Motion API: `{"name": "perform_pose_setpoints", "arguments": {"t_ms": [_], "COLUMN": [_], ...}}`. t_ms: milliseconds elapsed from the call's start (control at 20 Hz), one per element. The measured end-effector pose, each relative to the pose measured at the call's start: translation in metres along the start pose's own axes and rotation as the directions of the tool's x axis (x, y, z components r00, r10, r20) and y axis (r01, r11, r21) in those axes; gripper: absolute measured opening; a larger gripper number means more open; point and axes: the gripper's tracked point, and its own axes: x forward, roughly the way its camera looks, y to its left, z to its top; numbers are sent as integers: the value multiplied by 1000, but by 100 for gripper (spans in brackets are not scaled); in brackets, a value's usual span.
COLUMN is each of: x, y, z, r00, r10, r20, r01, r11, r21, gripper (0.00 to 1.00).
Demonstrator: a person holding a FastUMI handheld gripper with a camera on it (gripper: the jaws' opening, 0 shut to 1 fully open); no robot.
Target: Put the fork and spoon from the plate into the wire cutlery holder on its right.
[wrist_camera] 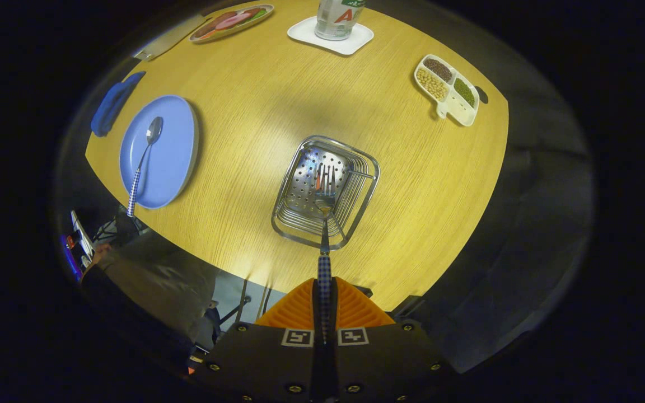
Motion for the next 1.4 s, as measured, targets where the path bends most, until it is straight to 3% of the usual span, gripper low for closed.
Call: {"name": "perform_pose_setpoints", "arguments": {"t_ms": [450, 600, 800, 900, 1000, 1100, 1400], "x": [7, 8, 1, -8, -21, -35, -71], "y": [1, 4, 0, -1, -3, -8, 14], "z": [25, 30, 35, 36, 39, 40, 19], "r00": [998, 997, 998, 997, 995, 989, 962], "r10": [42, 65, 67, 70, 70, 47, 39], "r20": [-53, -46, -5, 23, 78, 139, 271], "r01": [-40, -61, -66, -73, -81, -72, -106], "r11": [998, 995, 991, 989, 984, 980, 965], "r21": [47, 83, 113, 129, 156, 183, 239], "gripper": [1, 8, 11, 25, 26, 35, 35]}}
